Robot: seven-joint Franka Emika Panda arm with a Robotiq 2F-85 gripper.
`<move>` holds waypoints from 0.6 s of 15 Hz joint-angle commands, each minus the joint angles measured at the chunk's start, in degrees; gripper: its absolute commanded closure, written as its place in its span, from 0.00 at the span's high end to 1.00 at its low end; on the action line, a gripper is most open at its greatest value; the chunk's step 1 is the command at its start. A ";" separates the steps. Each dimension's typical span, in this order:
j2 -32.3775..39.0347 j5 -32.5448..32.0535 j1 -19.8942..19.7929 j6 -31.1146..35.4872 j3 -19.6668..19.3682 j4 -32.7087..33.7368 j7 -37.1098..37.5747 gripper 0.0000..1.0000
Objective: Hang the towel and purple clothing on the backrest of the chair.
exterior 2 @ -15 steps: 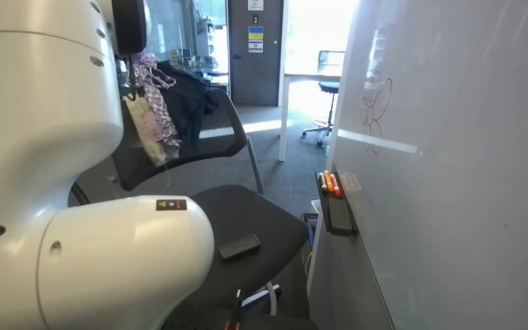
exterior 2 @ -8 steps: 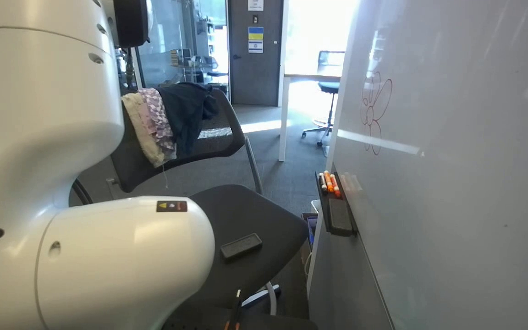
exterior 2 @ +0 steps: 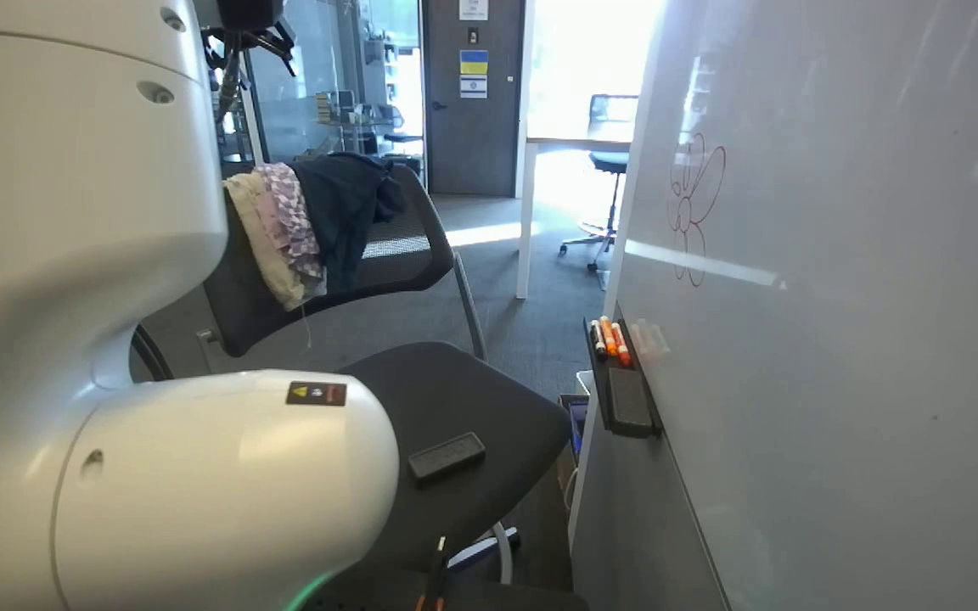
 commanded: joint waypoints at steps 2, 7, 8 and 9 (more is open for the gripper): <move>-10.66 10.78 -5.93 -2.66 -0.32 -13.61 -0.59 1.00; -20.02 21.42 -10.95 0.08 -2.48 -28.78 -0.52 1.00; -21.68 23.66 -11.00 0.61 -3.77 -31.38 -0.37 1.00; -23.42 25.17 -11.66 1.30 -4.31 -34.38 0.02 1.00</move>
